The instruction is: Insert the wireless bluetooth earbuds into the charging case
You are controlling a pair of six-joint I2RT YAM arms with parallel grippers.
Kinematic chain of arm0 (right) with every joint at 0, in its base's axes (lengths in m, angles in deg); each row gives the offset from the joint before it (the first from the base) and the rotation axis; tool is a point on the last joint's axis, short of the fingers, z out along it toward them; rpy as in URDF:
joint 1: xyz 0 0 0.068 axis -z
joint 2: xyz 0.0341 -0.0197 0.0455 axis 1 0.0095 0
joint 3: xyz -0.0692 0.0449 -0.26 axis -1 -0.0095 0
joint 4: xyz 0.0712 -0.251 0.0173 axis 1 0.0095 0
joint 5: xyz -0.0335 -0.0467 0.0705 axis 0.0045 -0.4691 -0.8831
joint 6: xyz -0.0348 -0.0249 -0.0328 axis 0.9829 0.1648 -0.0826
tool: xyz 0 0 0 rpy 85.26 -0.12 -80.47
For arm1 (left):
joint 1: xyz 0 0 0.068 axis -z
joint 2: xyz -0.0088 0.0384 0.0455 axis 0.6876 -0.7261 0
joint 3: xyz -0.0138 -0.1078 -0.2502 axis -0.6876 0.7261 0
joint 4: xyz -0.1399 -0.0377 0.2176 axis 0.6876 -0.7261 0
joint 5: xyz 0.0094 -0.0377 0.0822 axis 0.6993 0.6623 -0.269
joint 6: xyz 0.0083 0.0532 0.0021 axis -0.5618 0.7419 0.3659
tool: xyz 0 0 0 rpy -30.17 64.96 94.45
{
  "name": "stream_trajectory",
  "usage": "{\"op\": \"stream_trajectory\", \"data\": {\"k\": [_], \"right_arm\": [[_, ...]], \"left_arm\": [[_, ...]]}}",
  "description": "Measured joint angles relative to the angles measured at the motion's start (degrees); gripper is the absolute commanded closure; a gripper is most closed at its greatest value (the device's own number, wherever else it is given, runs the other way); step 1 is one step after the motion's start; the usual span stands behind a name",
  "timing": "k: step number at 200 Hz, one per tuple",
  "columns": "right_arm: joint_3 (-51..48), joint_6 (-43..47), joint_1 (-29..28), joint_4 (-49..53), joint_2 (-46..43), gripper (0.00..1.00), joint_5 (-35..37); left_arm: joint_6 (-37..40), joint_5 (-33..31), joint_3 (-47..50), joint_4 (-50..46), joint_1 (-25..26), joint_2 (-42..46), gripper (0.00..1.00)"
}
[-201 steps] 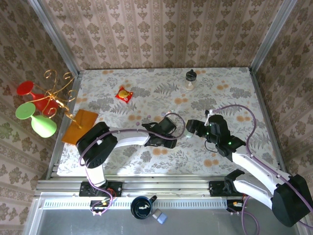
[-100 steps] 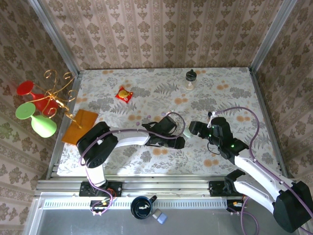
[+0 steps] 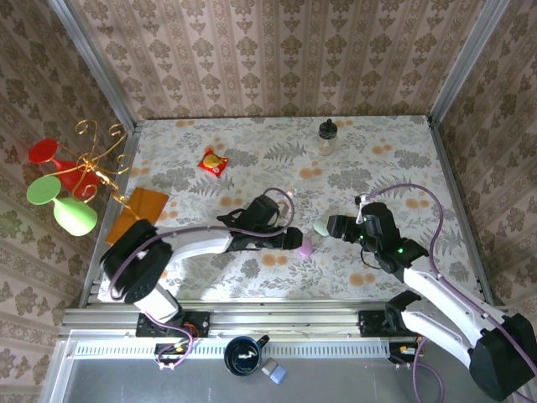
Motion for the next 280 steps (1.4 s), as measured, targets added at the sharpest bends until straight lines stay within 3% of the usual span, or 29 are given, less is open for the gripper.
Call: {"op": "stream_trajectory", "data": {"k": [24, 52, 90, 117, 153, 190, 224, 280], "right_arm": [[2.1, 2.4, -1.9, 1.5, 3.4, 0.23, 0.4], [4.1, 4.9, -8.9, 2.4, 8.6, 0.21, 3.2], [7.6, 6.1, -18.3, 2.8, 16.4, 0.2, 8.0], [11.0, 5.4, -23.0, 3.4, 22.1, 0.2, 12.3], [15.0, 3.0, -27.5, 5.1, 29.9, 0.2, 17.3], [17.5, -0.5, -29.3, 7.5, 36.4, 0.27, 19.6], [17.8, -3.7, -29.6, 9.4, 38.4, 0.36, 20.4], [18.9, -5.9, -30.1, 10.9, 39.7, 0.39, 20.4]], "left_arm": [[1.1, -0.3, 2.0, 0.7, -2.8, 5.9, 0.21], [2.8, -0.4, 4.3, 0.5, -7.5, 12.9, 0.17], [5.1, -1.7, 6.8, -3.0, -15.9, 21.1, 0.0], [6.0, -3.5, 8.2, -6.7, -19.2, 24.0, 0.0], [6.7, -4.9, 9.1, -9.0, -20.4, 24.5, 0.0], [6.9, -5.0, 9.4, -9.6, -20.4, 24.5, 0.0], [6.9, -5.0, 9.4, -9.5, -20.4, 24.5, 0.0], [7.1, -5.1, 9.4, -9.5, -20.3, 24.5, 0.0]]}}
